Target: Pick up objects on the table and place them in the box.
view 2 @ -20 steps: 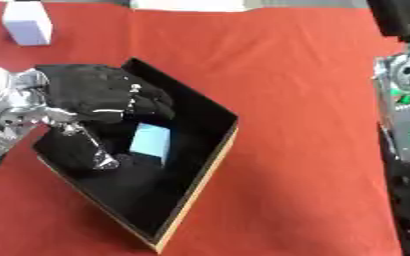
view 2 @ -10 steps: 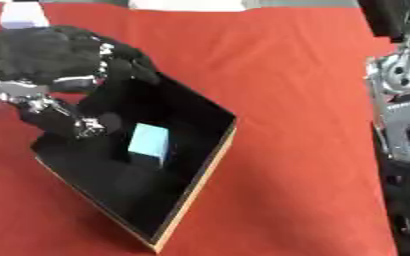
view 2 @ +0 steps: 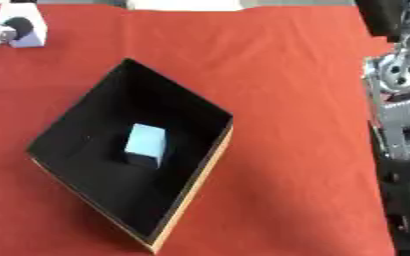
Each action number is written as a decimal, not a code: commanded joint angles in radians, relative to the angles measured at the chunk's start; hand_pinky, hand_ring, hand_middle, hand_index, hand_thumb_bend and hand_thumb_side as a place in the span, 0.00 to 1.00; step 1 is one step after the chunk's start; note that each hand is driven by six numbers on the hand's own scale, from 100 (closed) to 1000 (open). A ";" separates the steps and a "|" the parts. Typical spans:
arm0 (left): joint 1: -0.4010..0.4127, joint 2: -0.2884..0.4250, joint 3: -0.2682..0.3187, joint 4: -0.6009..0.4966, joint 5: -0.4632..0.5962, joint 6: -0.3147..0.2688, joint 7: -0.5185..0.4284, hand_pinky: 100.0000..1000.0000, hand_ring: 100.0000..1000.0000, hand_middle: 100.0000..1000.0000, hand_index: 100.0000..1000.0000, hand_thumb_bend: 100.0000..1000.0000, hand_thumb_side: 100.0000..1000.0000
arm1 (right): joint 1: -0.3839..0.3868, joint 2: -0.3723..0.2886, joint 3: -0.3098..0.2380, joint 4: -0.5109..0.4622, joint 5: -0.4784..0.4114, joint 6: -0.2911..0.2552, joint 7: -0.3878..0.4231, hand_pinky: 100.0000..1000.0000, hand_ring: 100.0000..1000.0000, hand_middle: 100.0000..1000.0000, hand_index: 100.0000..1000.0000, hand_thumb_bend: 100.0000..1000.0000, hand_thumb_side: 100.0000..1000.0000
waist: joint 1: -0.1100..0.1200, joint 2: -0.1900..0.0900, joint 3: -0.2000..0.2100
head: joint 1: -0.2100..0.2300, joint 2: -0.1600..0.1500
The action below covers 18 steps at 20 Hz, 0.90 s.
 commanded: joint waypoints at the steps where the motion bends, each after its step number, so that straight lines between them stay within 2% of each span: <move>1: -0.050 0.006 0.044 0.064 -0.047 0.031 -0.032 0.79 0.91 0.93 0.93 0.35 0.00 | -0.015 -0.032 -0.005 -0.016 0.004 0.003 -0.001 0.75 0.56 0.46 0.78 0.00 0.65 | 0.002 -0.015 -0.002 | 0.009 -0.002; 7: -0.130 -0.048 0.106 0.219 -0.143 0.066 -0.075 0.80 0.93 0.94 0.94 0.31 0.00 | -0.023 -0.040 -0.001 -0.016 -0.001 0.007 0.002 0.75 0.55 0.46 0.78 0.00 0.66 | 0.000 -0.001 -0.001 | 0.023 -0.010; 11: -0.176 -0.079 0.149 0.315 -0.201 0.058 -0.121 0.83 0.94 0.96 0.95 0.36 0.02 | -0.031 -0.045 0.001 -0.016 -0.004 0.009 0.005 0.75 0.55 0.46 0.78 0.00 0.66 | -0.002 0.010 -0.007 | 0.033 -0.021; 13: -0.201 -0.094 0.177 0.364 -0.231 0.050 -0.138 0.84 0.95 0.96 0.96 0.37 0.08 | -0.035 -0.047 0.003 -0.016 -0.006 0.009 0.006 0.75 0.55 0.46 0.78 0.00 0.66 | -0.002 0.015 -0.010 | 0.041 -0.027; 14: -0.212 -0.100 0.192 0.389 -0.246 0.046 -0.140 0.85 0.95 0.95 0.96 0.37 0.13 | -0.037 -0.048 0.003 -0.016 -0.006 0.009 0.007 0.75 0.55 0.46 0.78 0.00 0.66 | -0.001 0.017 -0.011 | 0.045 -0.031; 18: -0.248 -0.106 0.244 0.485 -0.304 0.039 -0.103 0.89 0.99 0.96 0.96 0.45 0.13 | -0.043 -0.053 0.004 -0.016 -0.009 0.009 0.009 0.75 0.55 0.46 0.78 0.00 0.66 | 0.002 0.028 -0.016 | 0.052 -0.050</move>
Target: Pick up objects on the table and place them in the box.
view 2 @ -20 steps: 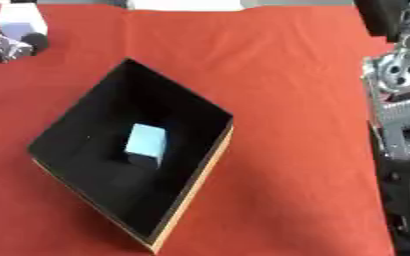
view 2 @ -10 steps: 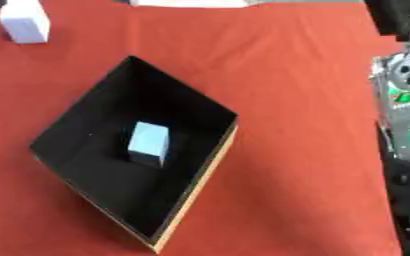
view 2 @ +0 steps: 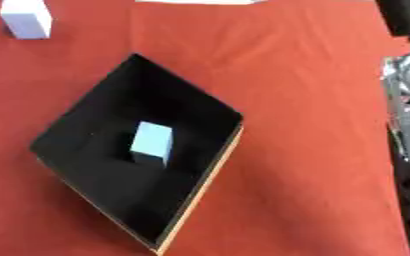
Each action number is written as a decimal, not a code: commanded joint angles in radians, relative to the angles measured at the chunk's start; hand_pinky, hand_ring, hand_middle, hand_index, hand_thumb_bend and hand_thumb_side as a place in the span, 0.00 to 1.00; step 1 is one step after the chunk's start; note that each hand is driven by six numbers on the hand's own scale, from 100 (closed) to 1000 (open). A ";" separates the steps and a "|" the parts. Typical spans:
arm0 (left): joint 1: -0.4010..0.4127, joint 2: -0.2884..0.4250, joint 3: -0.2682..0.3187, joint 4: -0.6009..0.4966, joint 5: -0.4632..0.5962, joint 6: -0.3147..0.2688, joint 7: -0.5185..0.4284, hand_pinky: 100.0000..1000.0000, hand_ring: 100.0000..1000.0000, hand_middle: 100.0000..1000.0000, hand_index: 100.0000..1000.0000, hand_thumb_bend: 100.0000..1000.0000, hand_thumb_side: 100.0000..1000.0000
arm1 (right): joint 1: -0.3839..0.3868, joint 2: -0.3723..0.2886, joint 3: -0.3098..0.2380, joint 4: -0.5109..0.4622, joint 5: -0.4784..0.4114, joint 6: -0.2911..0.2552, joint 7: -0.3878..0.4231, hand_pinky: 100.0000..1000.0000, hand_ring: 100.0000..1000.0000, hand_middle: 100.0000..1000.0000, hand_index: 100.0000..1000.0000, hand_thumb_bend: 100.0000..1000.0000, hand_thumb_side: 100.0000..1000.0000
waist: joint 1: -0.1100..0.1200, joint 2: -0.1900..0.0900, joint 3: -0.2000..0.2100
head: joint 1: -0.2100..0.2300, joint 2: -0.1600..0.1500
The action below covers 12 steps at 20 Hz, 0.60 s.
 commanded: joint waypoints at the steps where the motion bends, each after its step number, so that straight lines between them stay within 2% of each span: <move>1: -0.044 0.015 0.049 0.066 -0.051 -0.007 0.035 0.90 1.00 0.96 0.97 0.46 0.13 | -0.017 -0.033 -0.002 -0.016 -0.008 0.000 0.001 0.75 0.55 0.46 0.78 0.00 0.66 | 0.003 -0.016 -0.003 | 0.006 -0.023; 5: -0.068 0.020 0.088 0.172 -0.116 -0.024 0.099 0.94 1.00 0.97 0.98 0.52 0.24 | -0.023 -0.037 -0.001 -0.016 -0.012 0.000 0.002 0.75 0.55 0.46 0.78 0.00 0.66 | 0.007 -0.006 -0.008 | 0.008 -0.032; 9: -0.083 0.018 0.119 0.275 -0.159 -0.060 0.149 0.96 1.00 0.97 0.99 0.52 0.41 | -0.033 -0.040 0.003 -0.016 -0.015 -0.002 0.005 0.75 0.55 0.46 0.78 0.00 0.66 | 0.011 0.005 -0.016 | 0.016 -0.043; 10: -0.087 0.017 0.126 0.299 -0.158 -0.071 0.153 0.96 1.00 0.97 0.99 0.50 0.44 | -0.036 -0.040 0.004 -0.016 -0.016 -0.003 0.005 0.75 0.55 0.46 0.78 0.00 0.66 | 0.011 0.007 -0.018 | 0.019 -0.046; 12: -0.095 0.019 0.133 0.347 -0.150 -0.097 0.161 0.99 1.00 0.99 0.99 0.52 0.43 | -0.042 -0.041 0.006 -0.016 -0.017 -0.004 0.007 0.75 0.55 0.45 0.78 0.00 0.66 | 0.012 0.012 -0.024 | 0.021 -0.053</move>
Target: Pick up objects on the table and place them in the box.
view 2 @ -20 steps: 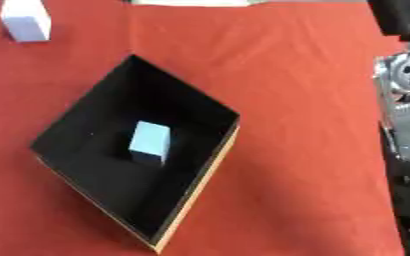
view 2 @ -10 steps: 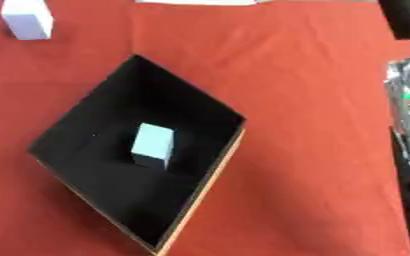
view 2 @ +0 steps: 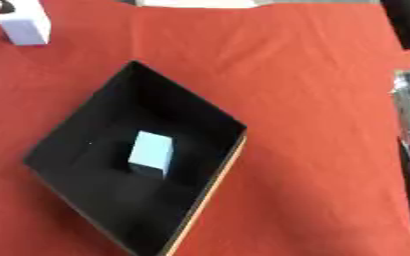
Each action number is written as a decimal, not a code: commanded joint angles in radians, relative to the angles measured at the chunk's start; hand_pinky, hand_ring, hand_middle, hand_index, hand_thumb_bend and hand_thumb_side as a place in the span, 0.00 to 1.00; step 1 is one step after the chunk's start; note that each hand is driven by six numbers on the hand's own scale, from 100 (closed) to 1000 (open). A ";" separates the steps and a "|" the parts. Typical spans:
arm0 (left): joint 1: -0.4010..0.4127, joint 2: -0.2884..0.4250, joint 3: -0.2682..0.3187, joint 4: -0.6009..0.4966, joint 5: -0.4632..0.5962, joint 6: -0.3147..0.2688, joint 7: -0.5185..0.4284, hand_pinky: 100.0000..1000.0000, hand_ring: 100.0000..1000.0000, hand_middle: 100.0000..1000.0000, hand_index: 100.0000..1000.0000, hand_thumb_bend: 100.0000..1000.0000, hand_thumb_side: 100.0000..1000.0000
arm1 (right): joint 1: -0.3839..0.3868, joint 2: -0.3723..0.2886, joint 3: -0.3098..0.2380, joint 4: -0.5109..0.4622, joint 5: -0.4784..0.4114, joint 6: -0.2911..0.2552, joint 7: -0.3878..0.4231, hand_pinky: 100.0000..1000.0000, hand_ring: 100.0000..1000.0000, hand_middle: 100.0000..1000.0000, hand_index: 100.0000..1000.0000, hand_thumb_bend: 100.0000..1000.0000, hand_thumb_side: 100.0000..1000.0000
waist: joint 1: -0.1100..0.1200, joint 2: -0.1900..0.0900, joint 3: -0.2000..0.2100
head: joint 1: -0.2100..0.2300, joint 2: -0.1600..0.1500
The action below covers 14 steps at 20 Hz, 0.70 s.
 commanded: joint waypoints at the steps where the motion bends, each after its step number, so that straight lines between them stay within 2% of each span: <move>1: -0.039 0.021 0.020 0.064 0.000 -0.037 0.022 0.99 1.00 0.99 0.99 0.52 0.40 | -0.019 -0.032 -0.001 -0.016 -0.007 -0.003 0.004 0.75 0.55 0.45 0.78 0.00 0.66 | 0.003 -0.018 -0.006 | 0.006 -0.022; 5: -0.049 0.029 0.020 0.130 -0.026 -0.052 0.071 0.98 1.00 0.99 0.99 0.58 0.34 | -0.028 -0.035 0.001 -0.016 -0.011 -0.004 0.003 0.75 0.55 0.45 0.78 0.00 0.66 | 0.005 -0.007 -0.016 | 0.015 -0.032; 12: -0.062 0.036 0.032 0.151 -0.067 -0.036 0.146 0.92 1.00 0.96 0.97 0.53 0.21 | -0.050 -0.038 0.007 -0.016 -0.020 -0.006 0.006 0.75 0.54 0.45 0.77 0.00 0.66 | 0.005 0.020 -0.036 | 0.037 -0.063; 13: -0.063 0.035 0.033 0.152 -0.066 -0.033 0.154 0.81 0.96 0.92 0.95 0.46 0.15 | -0.052 -0.039 0.007 -0.016 -0.021 -0.005 0.006 0.75 0.54 0.45 0.77 0.00 0.67 | 0.004 0.024 -0.038 | 0.038 -0.067; 14: -0.064 0.035 0.034 0.154 -0.062 -0.028 0.160 0.76 0.90 0.88 0.94 0.44 0.11 | -0.053 -0.041 0.007 -0.016 -0.023 -0.004 0.006 0.75 0.54 0.45 0.77 0.00 0.67 | 0.003 0.028 -0.038 | 0.038 -0.071</move>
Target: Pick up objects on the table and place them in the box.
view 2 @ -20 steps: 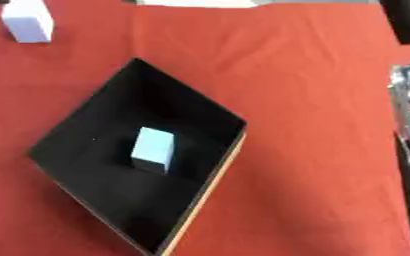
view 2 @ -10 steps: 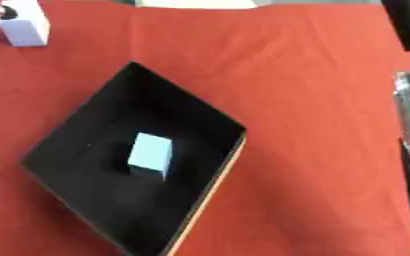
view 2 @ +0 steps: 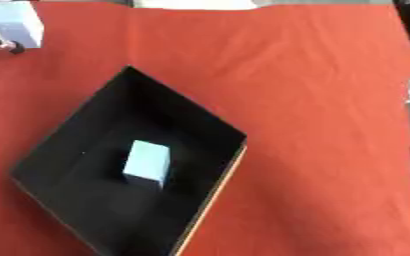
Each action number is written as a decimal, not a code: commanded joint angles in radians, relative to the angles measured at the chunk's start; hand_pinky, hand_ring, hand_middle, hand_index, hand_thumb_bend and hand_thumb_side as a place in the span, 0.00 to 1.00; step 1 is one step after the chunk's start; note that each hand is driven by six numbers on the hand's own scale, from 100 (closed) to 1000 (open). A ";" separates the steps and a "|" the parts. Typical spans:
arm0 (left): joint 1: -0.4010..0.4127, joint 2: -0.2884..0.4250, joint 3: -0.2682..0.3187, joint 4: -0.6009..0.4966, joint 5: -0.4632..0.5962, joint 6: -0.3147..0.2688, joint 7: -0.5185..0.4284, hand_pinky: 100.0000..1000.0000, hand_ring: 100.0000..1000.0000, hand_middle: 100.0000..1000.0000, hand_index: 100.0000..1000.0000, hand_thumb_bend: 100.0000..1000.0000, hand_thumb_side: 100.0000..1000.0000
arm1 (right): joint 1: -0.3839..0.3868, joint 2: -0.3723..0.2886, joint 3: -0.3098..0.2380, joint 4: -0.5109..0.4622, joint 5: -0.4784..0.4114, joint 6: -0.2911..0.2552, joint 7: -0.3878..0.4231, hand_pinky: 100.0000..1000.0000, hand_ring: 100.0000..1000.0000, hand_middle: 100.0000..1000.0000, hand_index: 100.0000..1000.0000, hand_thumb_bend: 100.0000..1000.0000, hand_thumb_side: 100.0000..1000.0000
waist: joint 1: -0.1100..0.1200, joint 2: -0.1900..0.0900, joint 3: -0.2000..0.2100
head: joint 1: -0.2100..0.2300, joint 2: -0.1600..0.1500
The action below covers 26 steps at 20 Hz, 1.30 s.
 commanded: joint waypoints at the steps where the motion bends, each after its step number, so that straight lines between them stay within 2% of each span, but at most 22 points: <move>1: -0.029 0.032 0.010 -0.006 0.003 0.013 0.026 0.67 0.82 0.84 0.91 0.41 0.09 | -0.015 -0.034 -0.004 -0.016 -0.008 0.000 0.003 0.75 0.54 0.45 0.77 0.00 0.67 | -0.001 -0.017 -0.002 | 0.004 -0.022; 2: -0.030 0.031 0.009 -0.004 0.008 0.017 0.027 0.59 0.76 0.81 0.90 0.39 0.07 | -0.016 -0.035 -0.004 -0.016 -0.010 0.001 0.003 0.75 0.54 0.45 0.77 0.00 0.67 | -0.001 -0.015 -0.002 | 0.003 -0.022; 8: -0.026 0.028 0.002 0.009 0.052 0.012 -0.005 0.44 0.59 0.65 0.80 0.33 0.04 | -0.017 -0.038 -0.006 -0.016 -0.014 0.004 0.002 0.75 0.54 0.45 0.77 0.00 0.67 | -0.004 -0.008 -0.006 | 0.003 -0.026; 9: -0.025 0.029 0.002 0.006 0.056 0.015 -0.003 0.37 0.52 0.57 0.75 0.32 0.00 | -0.016 -0.038 -0.006 -0.016 -0.014 0.004 0.002 0.75 0.54 0.45 0.77 0.00 0.67 | -0.004 -0.009 -0.007 | 0.002 -0.025; 10: -0.024 0.029 0.003 0.001 0.059 0.019 0.006 0.34 0.49 0.54 0.72 0.31 0.00 | -0.015 -0.038 -0.007 -0.016 -0.014 0.004 0.002 0.75 0.54 0.45 0.77 0.00 0.67 | -0.004 -0.010 -0.008 | 0.002 -0.025; 17: -0.025 0.024 -0.008 -0.011 0.078 0.033 0.058 0.29 0.45 0.49 0.68 0.27 0.00 | -0.008 -0.033 -0.008 -0.016 -0.011 0.002 0.002 0.75 0.54 0.45 0.77 0.00 0.66 | -0.002 -0.026 -0.006 | -0.001 -0.010; 23: -0.016 0.010 -0.068 -0.093 0.144 -0.036 0.039 0.28 0.45 0.49 0.68 0.26 0.00 | 0.013 -0.020 -0.012 -0.016 0.000 -0.004 0.004 0.75 0.55 0.45 0.77 0.00 0.65 | -0.004 -0.068 0.009 | -0.019 0.034; 24: -0.014 0.005 -0.081 -0.110 0.159 -0.049 0.034 0.27 0.44 0.48 0.67 0.22 0.00 | 0.015 -0.017 -0.013 -0.016 0.002 -0.006 0.004 0.75 0.55 0.46 0.77 0.00 0.65 | -0.004 -0.076 0.013 | -0.022 0.042; 26: -0.002 -0.005 -0.119 -0.153 0.188 -0.076 0.024 0.27 0.45 0.49 0.68 0.22 0.00 | 0.023 -0.011 -0.014 -0.016 0.006 -0.008 0.004 0.75 0.55 0.46 0.77 0.00 0.65 | -0.004 -0.090 0.022 | -0.030 0.055</move>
